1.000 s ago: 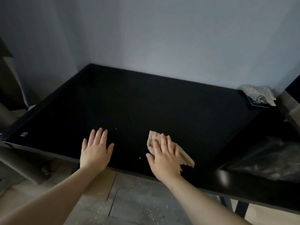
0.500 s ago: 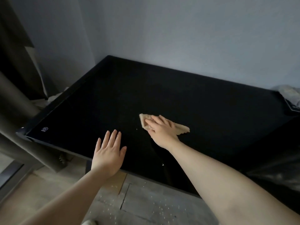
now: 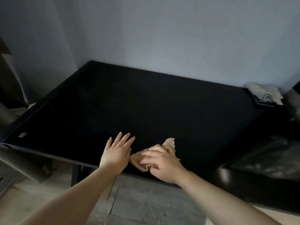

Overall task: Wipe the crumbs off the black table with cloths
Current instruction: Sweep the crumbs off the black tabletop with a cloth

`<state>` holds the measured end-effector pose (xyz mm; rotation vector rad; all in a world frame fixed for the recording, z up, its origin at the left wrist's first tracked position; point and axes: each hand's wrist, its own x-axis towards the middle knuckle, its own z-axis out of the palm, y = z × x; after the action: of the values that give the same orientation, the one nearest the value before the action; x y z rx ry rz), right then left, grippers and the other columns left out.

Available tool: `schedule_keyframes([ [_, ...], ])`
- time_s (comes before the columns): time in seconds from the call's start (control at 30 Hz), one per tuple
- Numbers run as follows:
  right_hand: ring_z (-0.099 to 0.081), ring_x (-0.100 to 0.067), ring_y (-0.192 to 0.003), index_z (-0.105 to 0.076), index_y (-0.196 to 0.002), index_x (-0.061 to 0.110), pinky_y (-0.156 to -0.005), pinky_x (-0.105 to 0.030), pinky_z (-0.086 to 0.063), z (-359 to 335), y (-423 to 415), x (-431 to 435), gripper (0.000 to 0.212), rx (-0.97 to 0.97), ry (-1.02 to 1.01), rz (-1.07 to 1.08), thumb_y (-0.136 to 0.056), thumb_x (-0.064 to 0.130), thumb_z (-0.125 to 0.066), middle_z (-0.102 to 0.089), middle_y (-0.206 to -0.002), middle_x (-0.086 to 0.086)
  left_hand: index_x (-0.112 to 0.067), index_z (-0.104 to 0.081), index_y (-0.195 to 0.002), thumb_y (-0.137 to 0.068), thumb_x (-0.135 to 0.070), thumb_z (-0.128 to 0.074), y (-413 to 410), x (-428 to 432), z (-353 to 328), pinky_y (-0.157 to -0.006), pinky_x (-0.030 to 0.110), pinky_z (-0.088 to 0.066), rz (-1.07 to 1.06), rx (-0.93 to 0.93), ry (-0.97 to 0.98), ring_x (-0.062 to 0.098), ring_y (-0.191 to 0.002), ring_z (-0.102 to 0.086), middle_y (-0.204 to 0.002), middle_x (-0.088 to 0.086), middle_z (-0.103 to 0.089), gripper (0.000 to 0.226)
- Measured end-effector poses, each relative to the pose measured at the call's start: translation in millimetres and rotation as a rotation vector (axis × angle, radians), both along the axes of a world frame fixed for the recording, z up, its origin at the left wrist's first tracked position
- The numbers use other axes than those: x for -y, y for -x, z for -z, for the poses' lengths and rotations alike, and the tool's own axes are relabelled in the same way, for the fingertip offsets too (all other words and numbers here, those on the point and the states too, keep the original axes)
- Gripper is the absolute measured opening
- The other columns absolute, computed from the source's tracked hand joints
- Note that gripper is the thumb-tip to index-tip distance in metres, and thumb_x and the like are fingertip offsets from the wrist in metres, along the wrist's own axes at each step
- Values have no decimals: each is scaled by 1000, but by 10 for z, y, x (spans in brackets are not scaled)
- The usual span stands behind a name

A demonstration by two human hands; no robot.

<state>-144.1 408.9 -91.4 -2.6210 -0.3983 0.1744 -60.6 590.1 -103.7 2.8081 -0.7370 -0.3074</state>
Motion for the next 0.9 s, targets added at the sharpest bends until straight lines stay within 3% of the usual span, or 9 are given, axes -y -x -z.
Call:
schedule_keyframes([
  [0.23,-41,-6,-115,-71,-94,32,-99,-28,-19,-18,820,282,31,5,-27,88,-79,40,-45,-60,-118,20,-31,-4,-151,-104,-30,-22,280,648,-49,-117,35,7,389,-8,-124,11,-145,12,-159,-10,4,51],
  [0.37,-42,-2,-98,-73,-85,28,-94,-29,-25,-18,1232,531,30,-29,22,90,-74,37,-47,-67,-96,14,-30,-4,-151,-104,-31,-21,423,865,-18,-118,38,5,394,22,-103,12,-146,13,-160,-9,4,51],
  [0.5,-46,1,-92,-69,-81,35,-86,-34,-37,-43,1478,718,22,248,-12,513,-70,32,-50,-65,-94,23,-29,-4,-151,-103,-36,-20,429,903,-62,-119,40,3,407,-5,-139,14,-146,12,-160,-8,3,51],
  [0.57,-47,1,-92,-71,-83,36,-88,-37,-37,-56,1490,774,28,189,46,536,-70,40,-46,-62,-91,27,-28,-3,-152,-103,-37,-20,455,953,-99,-119,42,2,412,-16,-158,14,-146,12,-160,-7,4,52],
  [0.63,-50,1,-93,-73,-82,33,-95,-31,-34,-105,1510,809,32,17,-109,504,-70,43,-45,-59,-84,28,-28,-4,-152,-103,-38,-20,488,1037,-131,-119,43,1,435,-22,-163,14,-146,12,-160,-8,5,53],
  [0.7,-55,-1,-90,-71,-75,36,-90,-27,-42,-162,1493,831,17,62,-352,662,-72,27,-58,-60,-81,24,-30,-4,-151,-103,-38,-21,509,1162,-160,-118,42,1,502,-33,-155,12,-145,13,-160,-9,6,52],
  [0.77,-58,-2,-87,-66,-70,45,-84,-28,-48,-104,1482,951,36,219,-554,965,-74,10,-63,-62,-84,16,-31,-4,-151,-103,-39,-22,534,1336,-188,-119,41,2,563,-24,-135,12,-145,14,-159,-9,7,52],
  [0.83,-60,-6,-90,-68,-80,43,-86,-35,-50,-57,1478,1145,27,353,-561,1231,-76,17,-64,-65,-93,12,-31,-4,-151,-103,-38,-22,552,1554,-230,-119,41,2,593,-15,-114,12,-145,14,-160,-9,7,52],
  [0.9,-61,-19,-96,-70,-97,30,-87,-45,-48,-55,1499,1429,21,469,-393,1465,-79,23,-62,-67,-101,5,-31,-4,-151,-103,-39,-22,556,1808,-269,-119,41,2,609,4,-107,13,-145,14,-160,-8,6,52],
])
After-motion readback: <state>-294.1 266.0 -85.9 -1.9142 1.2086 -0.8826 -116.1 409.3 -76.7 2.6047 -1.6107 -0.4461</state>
